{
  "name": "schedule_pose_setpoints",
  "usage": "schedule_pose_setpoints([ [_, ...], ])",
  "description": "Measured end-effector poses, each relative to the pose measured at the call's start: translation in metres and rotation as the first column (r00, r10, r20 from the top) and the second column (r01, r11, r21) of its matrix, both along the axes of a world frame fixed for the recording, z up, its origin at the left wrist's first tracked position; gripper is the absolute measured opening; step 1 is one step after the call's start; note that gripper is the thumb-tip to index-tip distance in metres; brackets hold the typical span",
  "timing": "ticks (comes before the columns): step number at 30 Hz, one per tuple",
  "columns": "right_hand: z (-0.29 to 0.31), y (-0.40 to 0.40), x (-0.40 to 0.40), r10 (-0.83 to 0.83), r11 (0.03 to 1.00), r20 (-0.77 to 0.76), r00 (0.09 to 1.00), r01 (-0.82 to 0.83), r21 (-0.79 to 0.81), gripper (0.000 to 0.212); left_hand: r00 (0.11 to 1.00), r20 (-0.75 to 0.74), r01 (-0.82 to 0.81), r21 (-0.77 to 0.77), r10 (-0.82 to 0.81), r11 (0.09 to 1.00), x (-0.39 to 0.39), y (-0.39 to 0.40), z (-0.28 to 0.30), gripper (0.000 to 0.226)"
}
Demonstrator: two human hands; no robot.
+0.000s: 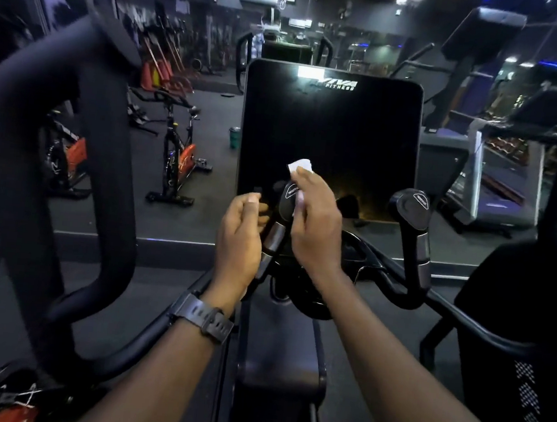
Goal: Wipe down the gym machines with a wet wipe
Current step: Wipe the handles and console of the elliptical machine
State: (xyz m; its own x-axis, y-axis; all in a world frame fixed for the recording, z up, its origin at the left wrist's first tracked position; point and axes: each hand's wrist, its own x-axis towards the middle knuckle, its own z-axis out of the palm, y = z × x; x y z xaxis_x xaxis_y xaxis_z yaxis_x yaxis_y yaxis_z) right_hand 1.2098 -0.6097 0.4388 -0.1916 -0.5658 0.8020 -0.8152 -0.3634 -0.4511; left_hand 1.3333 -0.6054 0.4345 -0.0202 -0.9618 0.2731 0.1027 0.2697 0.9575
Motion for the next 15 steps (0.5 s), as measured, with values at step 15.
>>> schedule_pose_setpoints([
  [15,-0.030,0.014,-0.014,-0.011,0.994,-0.805,0.594,0.094,0.056,0.051,0.989,-0.097,0.119,0.067,-0.112,0.991,0.009,-0.002,0.006,0.045],
])
